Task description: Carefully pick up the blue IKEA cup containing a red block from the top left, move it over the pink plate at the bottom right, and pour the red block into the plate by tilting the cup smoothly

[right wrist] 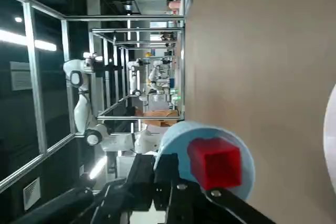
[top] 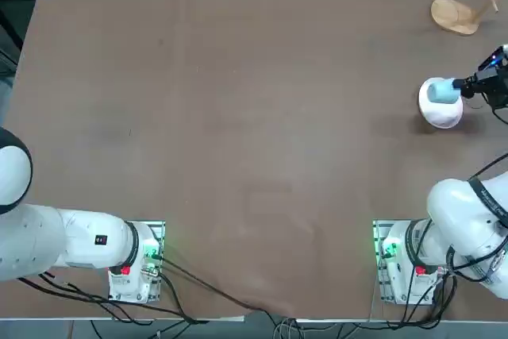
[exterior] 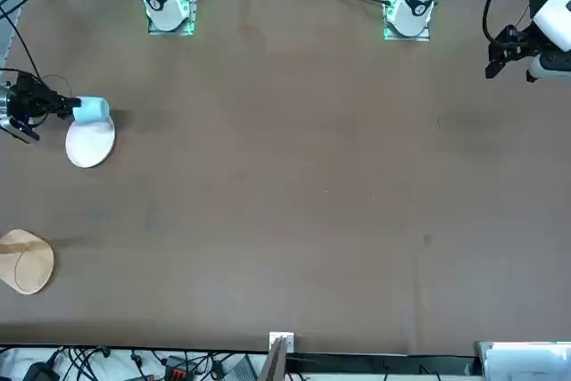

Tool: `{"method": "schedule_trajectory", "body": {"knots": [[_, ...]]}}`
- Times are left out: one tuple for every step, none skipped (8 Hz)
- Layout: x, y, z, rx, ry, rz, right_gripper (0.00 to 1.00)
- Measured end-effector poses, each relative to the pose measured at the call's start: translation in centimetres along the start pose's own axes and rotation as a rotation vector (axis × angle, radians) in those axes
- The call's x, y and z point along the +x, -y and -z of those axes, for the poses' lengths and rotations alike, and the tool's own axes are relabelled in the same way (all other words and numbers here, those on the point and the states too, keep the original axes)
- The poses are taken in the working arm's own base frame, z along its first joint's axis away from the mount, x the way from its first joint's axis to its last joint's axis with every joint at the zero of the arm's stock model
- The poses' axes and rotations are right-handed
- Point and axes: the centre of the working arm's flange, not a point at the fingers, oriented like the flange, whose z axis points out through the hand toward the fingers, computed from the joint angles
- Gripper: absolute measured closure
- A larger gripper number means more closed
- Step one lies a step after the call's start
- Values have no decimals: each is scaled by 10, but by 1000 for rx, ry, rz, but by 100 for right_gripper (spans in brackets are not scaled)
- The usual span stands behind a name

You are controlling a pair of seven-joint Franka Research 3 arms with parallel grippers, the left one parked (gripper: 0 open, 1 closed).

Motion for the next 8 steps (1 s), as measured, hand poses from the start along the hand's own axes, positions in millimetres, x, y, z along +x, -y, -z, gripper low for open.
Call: {"method": "schedule_trajectory", "body": {"knots": [[-1, -2, 4, 27, -10, 10, 97], [-1, -5, 5, 45, -20, 15, 97], [-2, -9, 5, 57, -23, 12, 97], [-3, -12, 2, 86, -22, 13, 97], [-4, -16, -1, 129, -24, 16, 97], [-4, -17, -1, 152, -24, 23, 97], [-3, -17, 1, 152, -22, 30, 97], [-2, -16, 4, 134, -19, 34, 97]]}}
